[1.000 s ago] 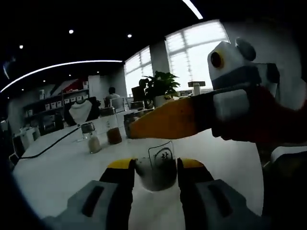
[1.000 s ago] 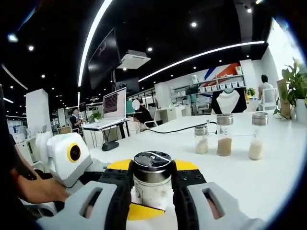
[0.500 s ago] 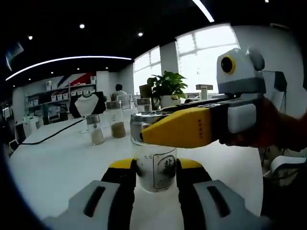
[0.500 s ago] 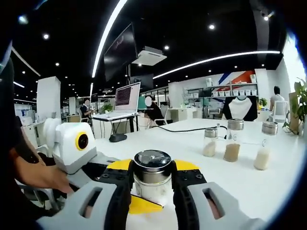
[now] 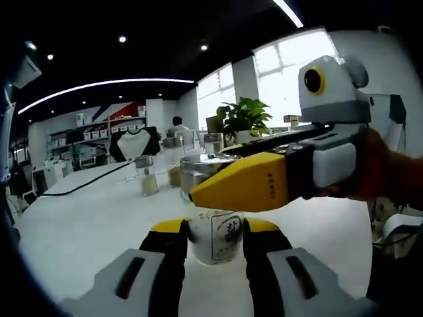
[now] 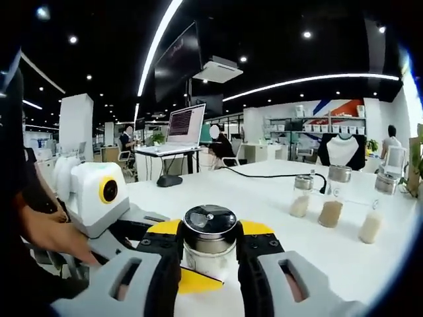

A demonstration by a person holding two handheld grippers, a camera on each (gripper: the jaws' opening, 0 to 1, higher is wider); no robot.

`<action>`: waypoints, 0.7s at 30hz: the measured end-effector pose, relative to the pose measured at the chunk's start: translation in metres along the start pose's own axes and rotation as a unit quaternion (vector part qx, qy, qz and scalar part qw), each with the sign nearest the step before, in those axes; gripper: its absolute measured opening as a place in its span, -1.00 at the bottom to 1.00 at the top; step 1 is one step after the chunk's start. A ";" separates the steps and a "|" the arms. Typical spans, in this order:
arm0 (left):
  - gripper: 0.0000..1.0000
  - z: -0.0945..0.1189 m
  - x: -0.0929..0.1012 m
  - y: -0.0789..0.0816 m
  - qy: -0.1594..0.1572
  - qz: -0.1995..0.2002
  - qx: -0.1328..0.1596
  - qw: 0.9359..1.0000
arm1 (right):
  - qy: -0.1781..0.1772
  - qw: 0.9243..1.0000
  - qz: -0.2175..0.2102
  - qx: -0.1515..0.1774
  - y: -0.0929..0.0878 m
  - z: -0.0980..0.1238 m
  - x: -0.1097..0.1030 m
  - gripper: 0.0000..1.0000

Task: Rotate the seasoning bottle until the label or dispensing opening points toward the visible target arrow and the bottle remains upright within the marked orientation range

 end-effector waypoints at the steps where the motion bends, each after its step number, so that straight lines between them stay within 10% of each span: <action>1: -0.29 0.005 0.000 -0.001 0.000 -0.006 0.002 1.000 | 0.000 1.000 0.002 0.004 -0.001 -0.001 0.000 -0.42; 21: 0.30 0.042 0.005 -0.011 0.008 -0.027 -0.035 0.999 | 0.030 0.999 -0.015 0.010 0.014 -0.042 0.023 -0.42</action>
Point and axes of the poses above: the point that each gripper's makers call its tool centre point, and the gripper's own axes: z roughly backward along the fingers, x roughly to its right, y roughly out of its top, the point moved 9 cm from there along z, roughly backward along the fingers, and after that the axes turned 2 degrees about y, right-handed, at the moved point
